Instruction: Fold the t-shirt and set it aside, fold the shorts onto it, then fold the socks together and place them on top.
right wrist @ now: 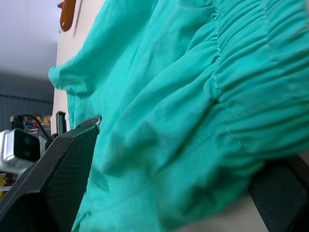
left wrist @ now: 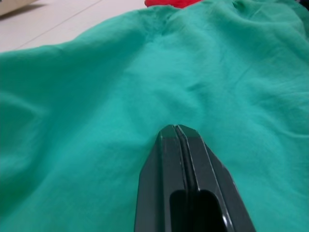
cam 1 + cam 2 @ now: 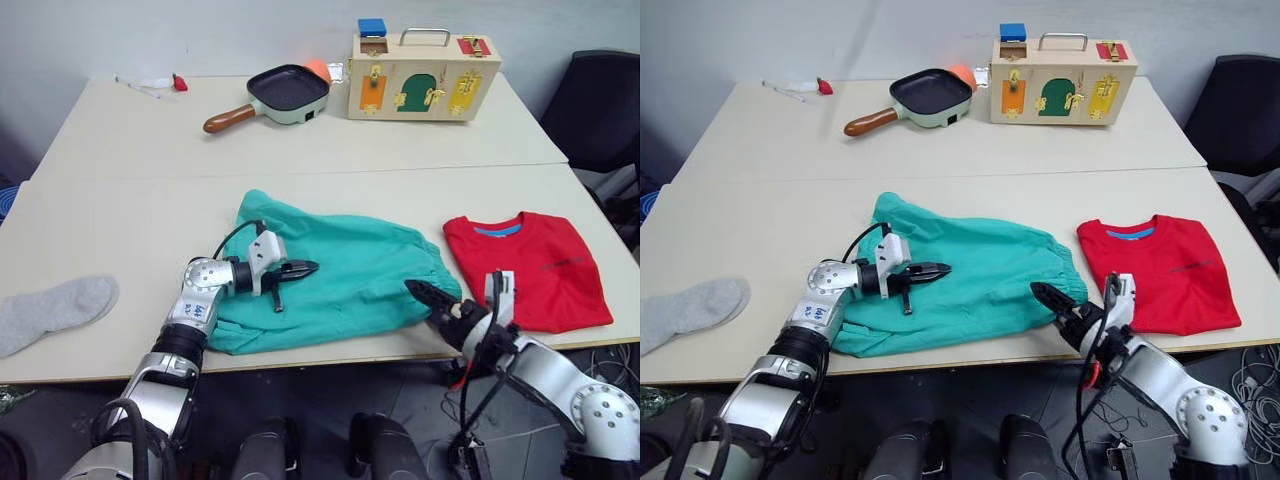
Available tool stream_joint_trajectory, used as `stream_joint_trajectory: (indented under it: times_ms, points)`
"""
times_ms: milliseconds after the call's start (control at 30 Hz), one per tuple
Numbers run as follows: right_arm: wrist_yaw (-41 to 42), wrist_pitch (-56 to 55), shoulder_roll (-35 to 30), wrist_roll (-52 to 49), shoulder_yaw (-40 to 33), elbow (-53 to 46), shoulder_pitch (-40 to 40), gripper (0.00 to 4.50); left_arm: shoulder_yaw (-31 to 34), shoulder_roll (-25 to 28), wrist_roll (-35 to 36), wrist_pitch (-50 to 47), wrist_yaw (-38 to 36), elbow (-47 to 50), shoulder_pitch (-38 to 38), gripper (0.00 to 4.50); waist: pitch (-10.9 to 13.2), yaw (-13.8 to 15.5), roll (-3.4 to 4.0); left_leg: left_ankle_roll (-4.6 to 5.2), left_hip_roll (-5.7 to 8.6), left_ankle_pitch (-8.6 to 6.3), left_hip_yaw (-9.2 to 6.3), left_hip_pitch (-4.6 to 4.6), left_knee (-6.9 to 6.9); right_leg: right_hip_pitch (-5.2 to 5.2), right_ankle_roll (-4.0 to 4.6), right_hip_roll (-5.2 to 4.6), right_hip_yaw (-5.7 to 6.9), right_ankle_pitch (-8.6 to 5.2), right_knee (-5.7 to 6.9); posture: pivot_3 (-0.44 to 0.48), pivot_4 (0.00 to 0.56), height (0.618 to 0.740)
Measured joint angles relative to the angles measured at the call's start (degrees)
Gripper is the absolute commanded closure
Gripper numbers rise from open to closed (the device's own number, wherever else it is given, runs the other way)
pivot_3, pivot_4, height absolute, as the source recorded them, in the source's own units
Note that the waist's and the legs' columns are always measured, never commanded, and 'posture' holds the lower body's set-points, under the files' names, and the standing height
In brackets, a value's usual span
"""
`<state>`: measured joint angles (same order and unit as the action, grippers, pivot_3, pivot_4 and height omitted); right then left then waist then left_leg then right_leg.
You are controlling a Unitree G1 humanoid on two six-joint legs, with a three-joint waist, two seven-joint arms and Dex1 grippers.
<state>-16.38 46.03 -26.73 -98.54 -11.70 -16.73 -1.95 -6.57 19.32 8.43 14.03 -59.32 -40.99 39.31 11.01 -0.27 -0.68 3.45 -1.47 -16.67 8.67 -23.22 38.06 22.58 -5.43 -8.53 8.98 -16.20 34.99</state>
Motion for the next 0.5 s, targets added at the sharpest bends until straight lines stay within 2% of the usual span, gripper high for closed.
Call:
stream_joint_trajectory:
  times_ms: [100, 300, 467, 500]
  points:
    - [-0.3, -1.2, 3.9, 4.1, 1.7, 2.3, -4.0, 0.56, -0.1, -0.5, -0.1, -0.2, -0.3, -0.3, 0.2, 4.50, 0.0, -0.1, -0.05, -0.02, -0.08, -0.01, -0.01, 0.02, 0.00, 0.02, 0.05, 0.04, 0.00, 0.02, 0.03, 0.000, 0.150, 0.740]
    - [3.0, -6.0, 9.9, 17.5, 4.1, 5.7, -7.8, 2.66, -0.1, -0.6, -0.5, -0.2, -0.3, -0.3, 0.3, 4.50, -0.1, -0.1, -0.01, -0.08, -0.07, 0.01, 0.00, -0.01, 0.00, 0.05, 0.06, 0.06, 0.03, 0.03, 0.06, 0.000, 0.150, 0.740]
    - [7.7, -9.2, 11.8, 26.0, 4.6, 5.0, -8.5, 4.39, 0.2, 0.0, -0.2, -1.6, -0.3, 1.8, -0.7, 4.50, -0.1, -0.1, -0.02, -0.07, -0.06, 0.01, 0.00, -0.01, 0.00, 0.04, 0.06, 0.04, 0.02, 0.03, 0.04, 0.000, 0.150, 0.740]
    - [8.8, -10.0, 11.8, 27.5, 4.6, 4.7, -8.4, 4.45, 0.5, 0.5, 0.2, -2.4, -0.4, 3.2, -1.7, 4.50, -0.1, -0.1, -0.01, -0.07, -0.05, 0.01, 0.00, -0.01, 0.00, 0.05, 0.06, 0.03, 0.02, 0.03, 0.04, 0.000, 0.150, 0.740]
